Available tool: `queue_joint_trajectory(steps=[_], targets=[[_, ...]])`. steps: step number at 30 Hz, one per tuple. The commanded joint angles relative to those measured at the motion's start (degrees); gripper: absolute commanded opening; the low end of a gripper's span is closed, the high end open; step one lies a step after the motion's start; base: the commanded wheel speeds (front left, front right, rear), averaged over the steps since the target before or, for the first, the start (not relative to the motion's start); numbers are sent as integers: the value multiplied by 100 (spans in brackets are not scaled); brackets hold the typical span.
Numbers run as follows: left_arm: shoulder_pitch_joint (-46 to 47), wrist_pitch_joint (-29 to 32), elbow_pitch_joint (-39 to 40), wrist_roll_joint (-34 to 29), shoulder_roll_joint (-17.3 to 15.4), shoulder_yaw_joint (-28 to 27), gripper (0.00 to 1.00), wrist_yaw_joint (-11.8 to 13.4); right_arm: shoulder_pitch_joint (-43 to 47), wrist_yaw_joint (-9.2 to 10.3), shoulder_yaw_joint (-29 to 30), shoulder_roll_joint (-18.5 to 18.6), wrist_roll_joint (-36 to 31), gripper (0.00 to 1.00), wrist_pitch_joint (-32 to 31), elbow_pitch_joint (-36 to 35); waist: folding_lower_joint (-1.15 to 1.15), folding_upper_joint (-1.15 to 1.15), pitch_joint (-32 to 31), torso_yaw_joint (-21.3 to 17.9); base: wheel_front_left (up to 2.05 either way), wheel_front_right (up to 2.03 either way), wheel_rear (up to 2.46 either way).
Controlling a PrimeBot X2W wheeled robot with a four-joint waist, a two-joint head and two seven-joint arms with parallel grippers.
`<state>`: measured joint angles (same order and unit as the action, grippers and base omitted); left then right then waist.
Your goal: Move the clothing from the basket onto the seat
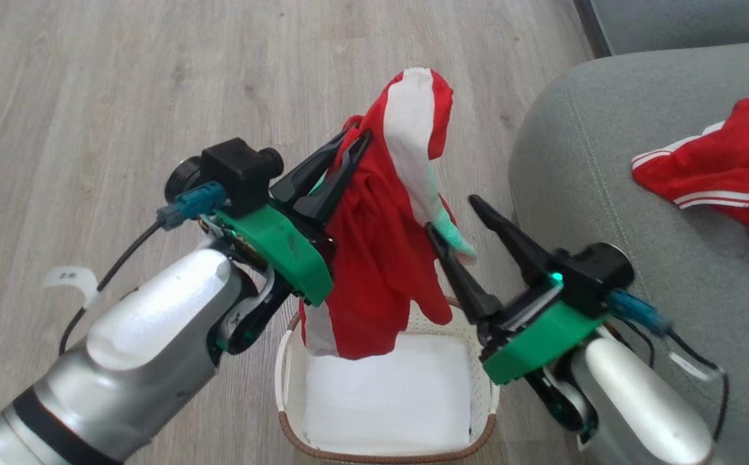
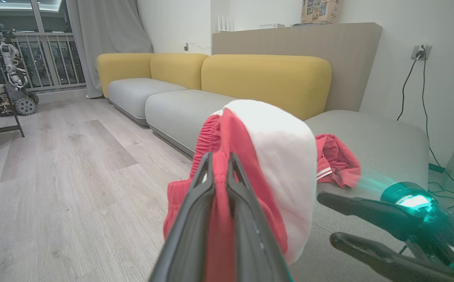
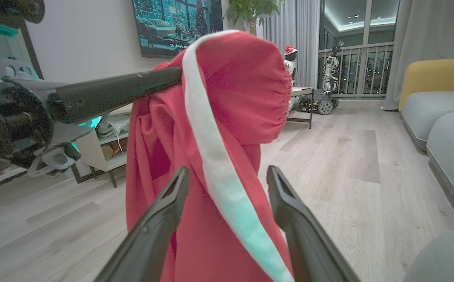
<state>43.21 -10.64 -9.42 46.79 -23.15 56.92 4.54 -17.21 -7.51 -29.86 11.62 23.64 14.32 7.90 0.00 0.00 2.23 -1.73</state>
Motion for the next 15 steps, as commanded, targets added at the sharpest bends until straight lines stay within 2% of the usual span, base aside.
queue_joint_trajectory(steps=[1,8,15], targets=[[412,-10,141,-28,-103,-235,0,-13,-253,2,-163,48,82,100,-54,-92,0,0,-22,27,0,0,0],[362,28,197,-13,36,-97,0,-45,-799,2,-809,42,328,100,-286,452,0,0,-96,149,0,0,0],[379,68,269,14,166,-8,0,-79,-1237,2,-1272,-70,561,100,-351,1378,0,0,-172,299,0,0,0]])
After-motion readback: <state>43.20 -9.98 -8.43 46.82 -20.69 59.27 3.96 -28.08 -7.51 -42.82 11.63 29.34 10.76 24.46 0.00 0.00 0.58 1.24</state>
